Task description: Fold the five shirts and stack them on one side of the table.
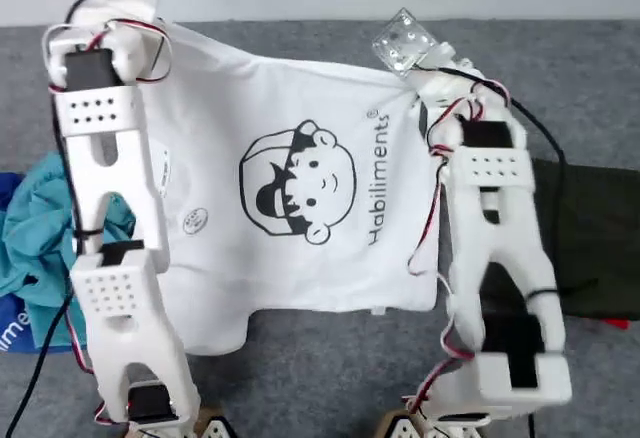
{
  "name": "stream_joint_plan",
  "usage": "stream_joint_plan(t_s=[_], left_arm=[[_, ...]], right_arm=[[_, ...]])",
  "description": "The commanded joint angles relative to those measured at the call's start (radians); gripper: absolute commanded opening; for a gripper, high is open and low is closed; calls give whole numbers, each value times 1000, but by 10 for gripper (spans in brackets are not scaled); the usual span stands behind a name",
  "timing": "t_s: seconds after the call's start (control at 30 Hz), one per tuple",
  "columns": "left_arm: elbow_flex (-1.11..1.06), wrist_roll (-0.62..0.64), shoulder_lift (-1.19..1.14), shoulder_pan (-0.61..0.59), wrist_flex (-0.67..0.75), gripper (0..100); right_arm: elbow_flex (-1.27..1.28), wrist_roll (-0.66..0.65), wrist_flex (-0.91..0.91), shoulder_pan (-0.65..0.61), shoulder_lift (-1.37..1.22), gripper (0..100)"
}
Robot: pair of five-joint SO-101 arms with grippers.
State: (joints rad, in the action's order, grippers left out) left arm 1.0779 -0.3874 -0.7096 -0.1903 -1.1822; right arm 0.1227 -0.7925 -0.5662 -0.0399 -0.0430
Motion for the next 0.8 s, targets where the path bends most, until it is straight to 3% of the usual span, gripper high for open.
stream_joint_plan(t_s=[0.0, 0.17, 0.3, 0.5, 0.7, 0.77], left_arm=[[91, -8, -64, -2, 121, 14], [197, -8, -166, -2, 149, 14], [271, -8, -209, -2, 68, 14], [360, -6, -224, 0, -183, 14], [423, -8, -224, 20, -548, 14], [407, -3, -219, 28, -577, 14]], right_arm=[[-14, -9, 213, 15, -79, 10], [-15, -9, 479, 13, -157, 10], [-15, -9, 527, 2, -170, 10], [-14, -9, 361, -2, -159, 10], [-9, -9, 88, -1, -105, 10], [-9, -9, -7, 2, -81, 10]])
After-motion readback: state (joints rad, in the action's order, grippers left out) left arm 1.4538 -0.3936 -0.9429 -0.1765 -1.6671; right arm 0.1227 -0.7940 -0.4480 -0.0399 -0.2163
